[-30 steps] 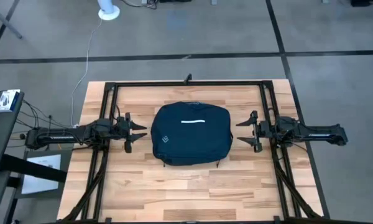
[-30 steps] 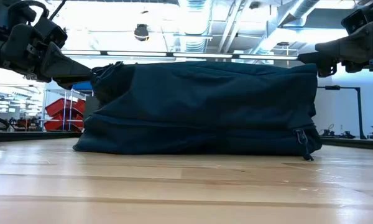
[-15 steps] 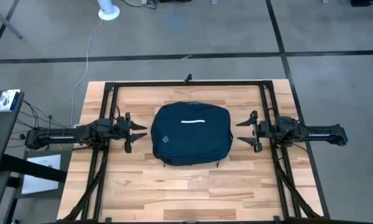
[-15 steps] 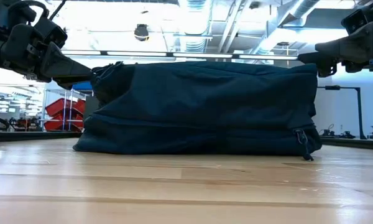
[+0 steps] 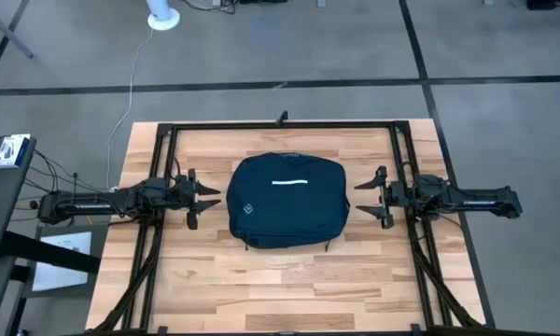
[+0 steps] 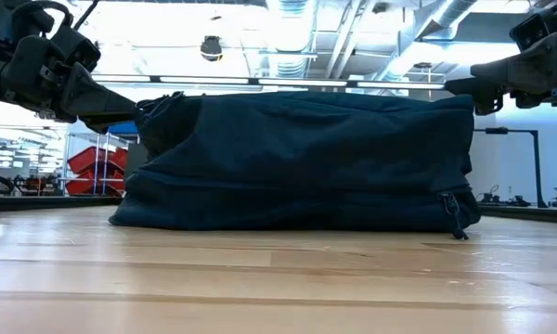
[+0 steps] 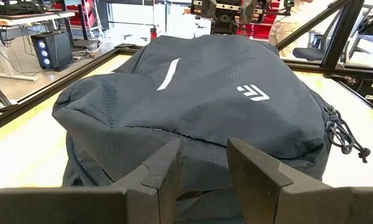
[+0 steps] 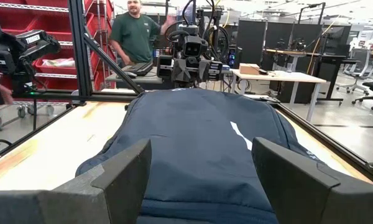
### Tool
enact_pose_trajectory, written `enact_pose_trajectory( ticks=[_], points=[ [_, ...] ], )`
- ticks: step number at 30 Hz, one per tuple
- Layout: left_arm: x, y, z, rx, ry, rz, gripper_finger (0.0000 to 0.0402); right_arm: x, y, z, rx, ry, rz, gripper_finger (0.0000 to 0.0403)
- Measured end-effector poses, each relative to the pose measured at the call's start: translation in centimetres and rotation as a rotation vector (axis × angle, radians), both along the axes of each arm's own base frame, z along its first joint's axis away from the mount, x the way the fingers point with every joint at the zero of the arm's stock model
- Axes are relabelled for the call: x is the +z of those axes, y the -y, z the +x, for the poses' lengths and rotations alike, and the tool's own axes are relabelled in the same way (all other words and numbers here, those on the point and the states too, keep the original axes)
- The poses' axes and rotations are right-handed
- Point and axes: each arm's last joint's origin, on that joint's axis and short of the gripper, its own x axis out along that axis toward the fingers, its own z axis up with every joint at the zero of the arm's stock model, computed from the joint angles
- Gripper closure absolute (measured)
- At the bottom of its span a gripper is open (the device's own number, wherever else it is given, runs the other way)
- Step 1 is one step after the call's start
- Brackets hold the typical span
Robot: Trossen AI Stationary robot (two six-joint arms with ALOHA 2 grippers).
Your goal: Unpack backpack
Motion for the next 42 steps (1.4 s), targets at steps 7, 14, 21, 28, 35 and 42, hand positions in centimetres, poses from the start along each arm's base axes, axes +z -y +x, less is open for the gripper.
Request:
enact_pose_trajectory(
  ticks=[7,14,21,28,35,42],
  points=[
    [0.0,0.0,0.0,0.001,0.000,0.000,0.0283,0.0,0.0,0.0,-0.001,0.001,-0.079,0.0133],
    [0.8,0.0,0.1,0.024,0.097,-0.100,0.0283,2.1,0.0,-0.3,0.001,0.197,0.006,0.0133],
    [4.0,0.0,0.0,0.010,0.266,-0.182,0.0283,7.0,0.1,-1.8,0.015,0.381,0.148,0.0133],
    [8.4,0.1,-0.8,-0.027,0.359,-0.139,0.0283,10.7,0.2,-3.2,0.017,0.429,0.212,0.0133],
    [13.0,0.2,-2.1,-0.017,0.448,-0.129,0.0283,14.4,0.1,-4.0,0.025,0.493,0.208,0.0133],
    [14.9,0.0,-0.2,0.003,0.275,-0.166,0.0283,16.9,0.3,-1.0,0.014,0.406,0.207,0.0133]
  ],
)
